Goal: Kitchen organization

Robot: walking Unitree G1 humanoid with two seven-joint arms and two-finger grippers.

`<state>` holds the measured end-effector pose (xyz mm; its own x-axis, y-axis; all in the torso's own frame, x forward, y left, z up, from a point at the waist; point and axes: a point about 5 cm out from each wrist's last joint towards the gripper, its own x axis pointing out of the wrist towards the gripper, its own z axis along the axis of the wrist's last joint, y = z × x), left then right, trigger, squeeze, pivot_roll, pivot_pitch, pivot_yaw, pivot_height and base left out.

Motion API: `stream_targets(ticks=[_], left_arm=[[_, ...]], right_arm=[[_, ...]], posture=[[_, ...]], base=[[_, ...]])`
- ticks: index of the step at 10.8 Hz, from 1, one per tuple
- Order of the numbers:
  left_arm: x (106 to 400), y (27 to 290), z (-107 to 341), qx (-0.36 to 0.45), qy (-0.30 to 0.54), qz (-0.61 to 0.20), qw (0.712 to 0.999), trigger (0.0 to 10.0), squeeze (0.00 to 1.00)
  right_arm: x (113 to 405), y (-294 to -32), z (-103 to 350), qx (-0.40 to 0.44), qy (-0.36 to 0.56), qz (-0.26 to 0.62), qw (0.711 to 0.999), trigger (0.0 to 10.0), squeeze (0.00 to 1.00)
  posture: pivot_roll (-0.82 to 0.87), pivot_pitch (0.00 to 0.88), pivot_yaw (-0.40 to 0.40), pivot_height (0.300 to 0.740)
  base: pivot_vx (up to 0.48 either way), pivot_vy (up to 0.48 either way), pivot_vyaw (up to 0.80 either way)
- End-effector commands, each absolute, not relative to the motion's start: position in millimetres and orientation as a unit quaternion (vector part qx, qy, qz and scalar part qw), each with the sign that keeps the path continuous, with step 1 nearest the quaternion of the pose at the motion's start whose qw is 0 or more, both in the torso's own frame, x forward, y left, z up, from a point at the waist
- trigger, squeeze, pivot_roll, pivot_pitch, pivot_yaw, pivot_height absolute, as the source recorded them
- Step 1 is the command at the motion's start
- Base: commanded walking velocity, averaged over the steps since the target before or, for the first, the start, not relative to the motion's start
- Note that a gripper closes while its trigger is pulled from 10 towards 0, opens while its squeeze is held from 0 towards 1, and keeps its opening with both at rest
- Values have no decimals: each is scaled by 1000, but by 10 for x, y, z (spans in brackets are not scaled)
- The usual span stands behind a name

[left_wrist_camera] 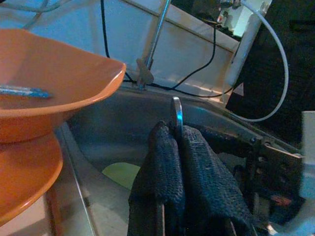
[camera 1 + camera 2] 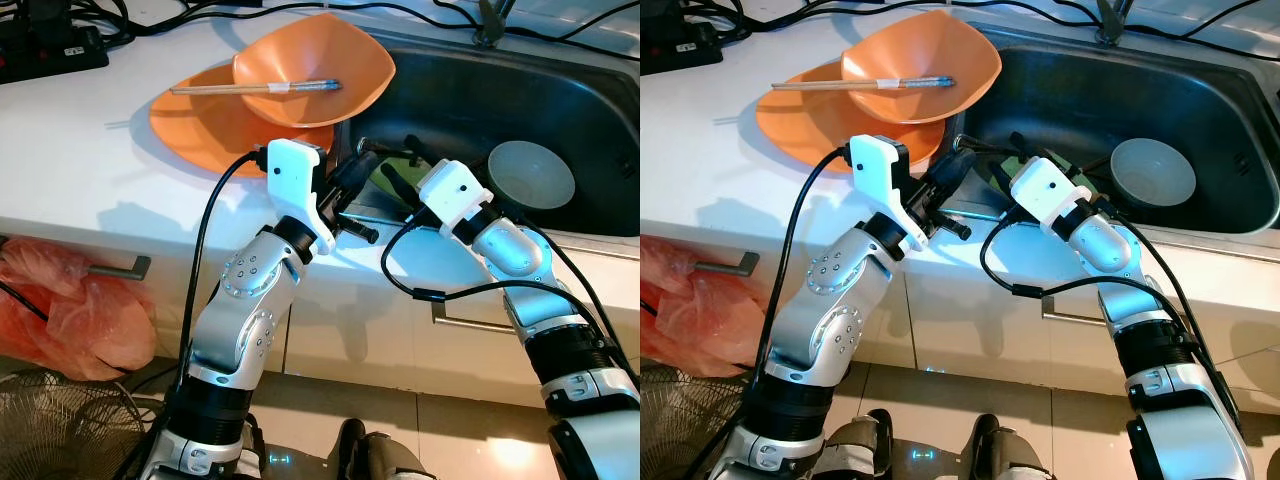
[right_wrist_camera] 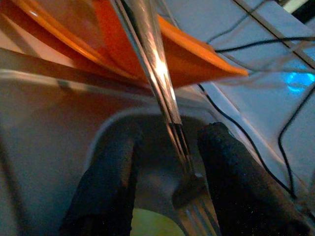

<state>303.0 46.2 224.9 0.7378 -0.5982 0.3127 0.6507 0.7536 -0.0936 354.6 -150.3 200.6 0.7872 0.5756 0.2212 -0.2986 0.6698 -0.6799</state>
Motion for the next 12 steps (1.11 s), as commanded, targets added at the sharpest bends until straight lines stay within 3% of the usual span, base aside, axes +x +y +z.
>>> stream_targets(ticks=[1,2,3,4,5,6,12], left_arm=[[2973,378,2295,-90,-139,-362,917,10000,0],[2967,372,2297,-90,-138,-365,916,10000,0],[2963,367,2303,-92,-139,-368,915,10000,0],[2959,358,2318,-93,-140,-371,913,10000,0],[2958,354,2322,-93,-140,-373,912,10000,0],[2957,351,2326,-94,-140,-374,912,10000,0],[2962,367,2323,-101,-140,-367,914,10000,0]], right_arm=[[3567,-1556,1943,-333,-196,235,892,10000,0],[3573,-1568,1927,-331,-193,230,895,10000,0],[3577,-1574,1930,-330,-193,226,896,6784,0],[3591,-1585,1934,-328,-193,218,899,2824,0],[3592,-1581,1933,-329,-193,218,898,902,0],[3598,-1581,1925,-331,-192,217,898,0,0],[3617,-1598,1914,-330,-186,211,901,0,0]], posture=[[233,194,-75,740],[232,193,-74,740],[231,193,-74,740],[230,193,-73,740],[230,194,-73,740],[230,198,-74,740],[228,202,-78,740]], base=[[0,0,0],[0,0,0],[0,0,0],[0,0,0],[0,0,0],[0,0,0],[0,0,0]])
